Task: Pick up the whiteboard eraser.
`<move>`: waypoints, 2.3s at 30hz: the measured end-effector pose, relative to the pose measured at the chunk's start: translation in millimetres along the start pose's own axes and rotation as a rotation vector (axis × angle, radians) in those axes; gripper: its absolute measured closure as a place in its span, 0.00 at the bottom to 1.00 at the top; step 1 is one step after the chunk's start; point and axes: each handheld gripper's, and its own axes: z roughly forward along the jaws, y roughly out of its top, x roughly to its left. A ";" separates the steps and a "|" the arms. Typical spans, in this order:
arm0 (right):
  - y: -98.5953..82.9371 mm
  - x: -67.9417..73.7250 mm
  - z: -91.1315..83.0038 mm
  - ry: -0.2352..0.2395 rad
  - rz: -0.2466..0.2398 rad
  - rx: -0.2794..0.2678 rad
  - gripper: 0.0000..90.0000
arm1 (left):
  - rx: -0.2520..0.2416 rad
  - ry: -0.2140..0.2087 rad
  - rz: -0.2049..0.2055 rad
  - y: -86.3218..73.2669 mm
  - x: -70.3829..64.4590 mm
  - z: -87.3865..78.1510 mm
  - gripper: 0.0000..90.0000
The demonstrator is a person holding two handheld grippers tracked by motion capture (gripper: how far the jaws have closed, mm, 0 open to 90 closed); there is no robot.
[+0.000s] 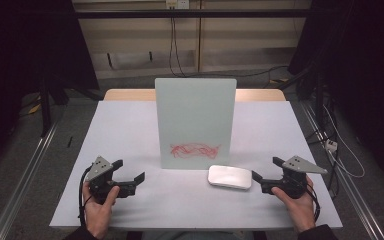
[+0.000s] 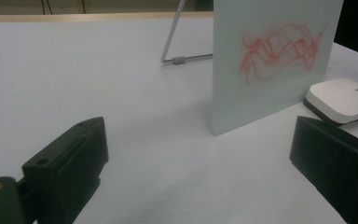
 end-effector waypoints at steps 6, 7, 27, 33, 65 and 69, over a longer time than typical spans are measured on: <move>1.7 0.0 0.2 0.023 -0.010 0.020 0.07 | 0.007 0.001 -0.005 -0.6 0.4 0.1 0.05; 1.9 0.2 0.1 0.026 -0.010 0.022 0.07 | 0.007 0.001 -0.005 -0.7 0.3 0.2 0.05; 7.6 21.1 8.0 0.183 -0.110 0.126 0.09 | 0.019 -0.008 0.004 -1.5 -1.0 0.5 0.05; 10.0 24.7 11.7 0.228 -0.129 0.145 0.09 | 0.018 -0.007 0.006 -1.4 -1.3 0.1 0.05; 41.5 34.3 52.0 0.325 -0.327 0.302 0.16 | 0.044 -0.026 0.003 -3.3 -1.2 4.6 0.05; 45.2 34.1 59.5 0.338 -0.362 0.341 0.14 | 0.048 -0.026 0.005 -3.3 -1.4 4.7 0.05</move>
